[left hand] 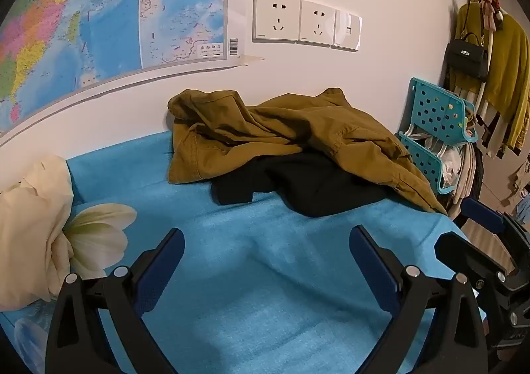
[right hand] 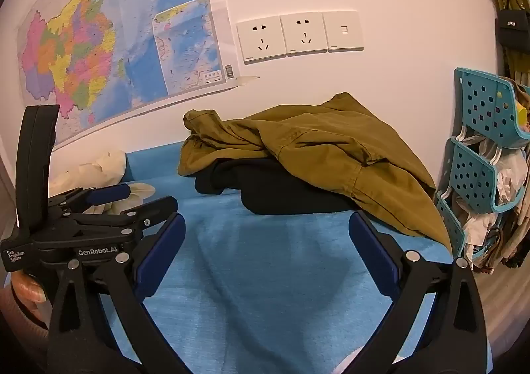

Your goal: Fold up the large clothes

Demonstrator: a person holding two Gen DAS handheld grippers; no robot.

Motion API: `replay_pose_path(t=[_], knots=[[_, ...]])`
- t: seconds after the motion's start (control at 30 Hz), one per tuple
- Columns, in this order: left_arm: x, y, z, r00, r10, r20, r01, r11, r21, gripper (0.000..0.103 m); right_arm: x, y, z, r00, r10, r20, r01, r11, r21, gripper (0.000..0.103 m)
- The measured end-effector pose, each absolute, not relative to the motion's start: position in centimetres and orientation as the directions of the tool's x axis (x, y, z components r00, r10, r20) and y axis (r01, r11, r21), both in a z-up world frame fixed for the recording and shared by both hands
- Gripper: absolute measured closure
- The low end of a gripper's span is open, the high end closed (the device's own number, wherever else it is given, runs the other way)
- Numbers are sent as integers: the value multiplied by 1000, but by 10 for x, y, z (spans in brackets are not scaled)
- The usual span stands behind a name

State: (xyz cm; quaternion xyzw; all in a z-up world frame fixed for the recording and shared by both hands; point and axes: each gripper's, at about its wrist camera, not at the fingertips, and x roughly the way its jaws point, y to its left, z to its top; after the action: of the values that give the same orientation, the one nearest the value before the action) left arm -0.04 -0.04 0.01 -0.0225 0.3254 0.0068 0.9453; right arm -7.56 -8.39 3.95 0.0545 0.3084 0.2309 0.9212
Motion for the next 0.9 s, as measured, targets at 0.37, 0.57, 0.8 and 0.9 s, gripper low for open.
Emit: replay_pose_path(t=[0.37,0.57,0.8,0.9], knots=[[0,-1,2,781,-3,-625,-26,999,-37,7,-76,-84,40,702,457,-547,-392,888,239,6],[1,3,0,782,-3,-624,-32,998,-45,7,-76,-82,37,701,456,-548,-393,889,237,6],[2,5,-1,780,3,-626,-39,998,-44,7,-72,-77,39,697,462,-548,-399,885,238,6],[2,7,-1,778,8,-628,-46,998,-44,7,-70,-76,42,696,466,-547,-407,883,234,6]])
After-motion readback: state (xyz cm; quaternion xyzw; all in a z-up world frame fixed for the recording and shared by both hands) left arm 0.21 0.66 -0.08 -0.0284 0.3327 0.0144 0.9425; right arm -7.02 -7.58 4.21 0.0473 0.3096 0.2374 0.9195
